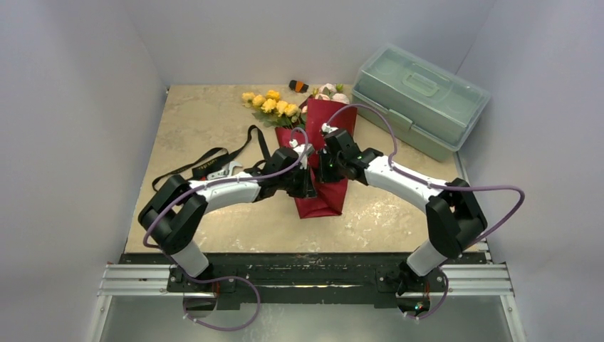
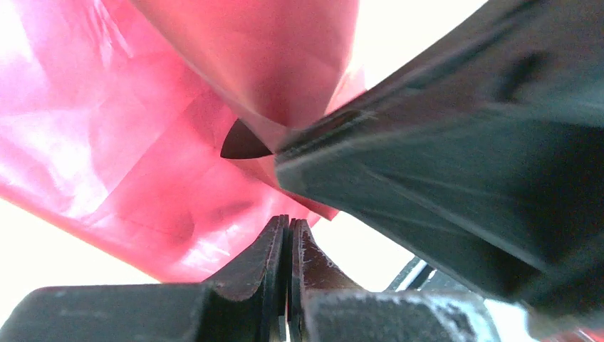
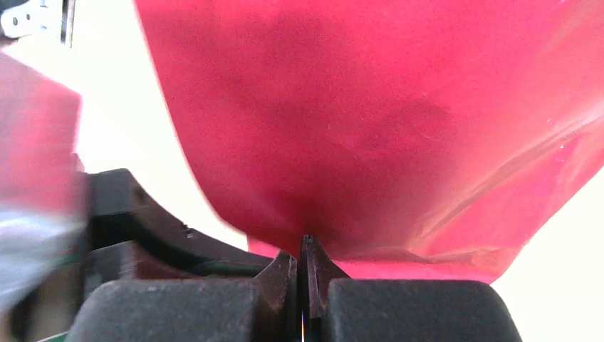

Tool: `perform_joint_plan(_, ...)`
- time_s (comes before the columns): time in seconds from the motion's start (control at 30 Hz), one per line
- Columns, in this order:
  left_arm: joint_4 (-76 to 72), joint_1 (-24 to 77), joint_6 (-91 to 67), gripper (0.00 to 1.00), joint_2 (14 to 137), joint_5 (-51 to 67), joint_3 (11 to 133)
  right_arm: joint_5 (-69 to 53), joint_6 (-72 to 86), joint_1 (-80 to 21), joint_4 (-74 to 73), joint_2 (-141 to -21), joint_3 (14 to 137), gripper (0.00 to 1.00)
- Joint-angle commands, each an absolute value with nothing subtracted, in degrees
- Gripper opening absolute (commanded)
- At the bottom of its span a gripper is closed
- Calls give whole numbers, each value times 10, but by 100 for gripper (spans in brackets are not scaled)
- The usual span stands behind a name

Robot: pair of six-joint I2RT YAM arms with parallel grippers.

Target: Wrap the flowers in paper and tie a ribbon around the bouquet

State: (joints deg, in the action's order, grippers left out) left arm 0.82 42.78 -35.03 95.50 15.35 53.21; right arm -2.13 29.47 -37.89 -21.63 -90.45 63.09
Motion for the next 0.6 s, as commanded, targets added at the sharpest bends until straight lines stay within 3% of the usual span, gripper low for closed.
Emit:
perform_joint_plan(0.0,-64,410,-391,0,893,147,490,-41,283,-381,-205,-924,641,0)
perform_joint_plan(0.43,-44,353,-404,0,812,61,497,-91,276,-382,-194,-1000,663,0)
perform_joint_plan(0.57,-40,327,-393,0,836,65,524,-102,276,-382,-189,-1011,668,19)
